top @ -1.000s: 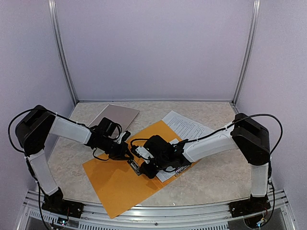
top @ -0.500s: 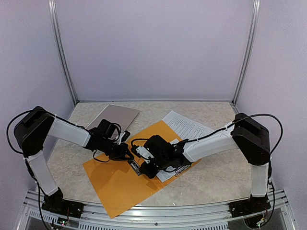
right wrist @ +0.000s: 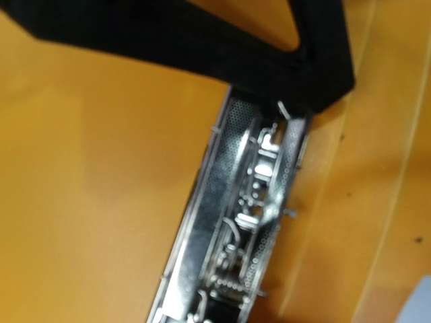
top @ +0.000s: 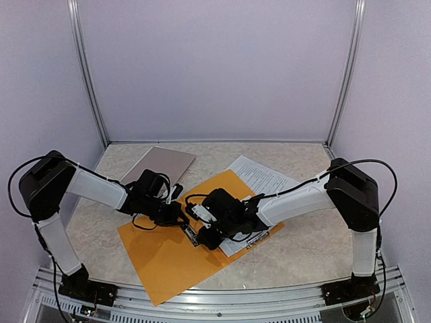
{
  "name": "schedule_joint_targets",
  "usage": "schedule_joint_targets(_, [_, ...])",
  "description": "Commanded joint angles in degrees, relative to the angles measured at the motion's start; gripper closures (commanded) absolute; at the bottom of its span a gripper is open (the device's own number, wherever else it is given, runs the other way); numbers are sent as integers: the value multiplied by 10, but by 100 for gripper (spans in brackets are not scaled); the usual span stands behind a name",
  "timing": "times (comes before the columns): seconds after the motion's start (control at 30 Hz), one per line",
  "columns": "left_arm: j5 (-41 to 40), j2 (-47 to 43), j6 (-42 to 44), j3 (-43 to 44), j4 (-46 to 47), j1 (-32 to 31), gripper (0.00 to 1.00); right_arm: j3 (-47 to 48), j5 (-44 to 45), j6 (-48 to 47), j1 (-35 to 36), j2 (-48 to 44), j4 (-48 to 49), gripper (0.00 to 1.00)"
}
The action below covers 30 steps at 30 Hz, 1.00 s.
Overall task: Put the files into the folder
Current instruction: Open the spring clip on the folder with some files.
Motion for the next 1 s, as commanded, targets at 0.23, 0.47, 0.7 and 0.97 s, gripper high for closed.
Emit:
schedule_joint_targets(0.23, [-78, -4, -31, -83, -127, -33, 100, -14, 34, 9, -16, 39, -113, 100])
schedule_joint_targets(0.47, [-90, -10, -49, -87, -122, -54, 100, -11, 32, 10, -16, 42, -114, 100])
schedule_joint_targets(0.7, [-103, -61, -53, -57, -154, -73, 100, -10, 25, 6, -16, 42, -113, 100])
schedule_joint_targets(0.97, [-65, -62, -54, 9, -152, -83, 100, -23, 12, -12, -15, 13, -88, 100])
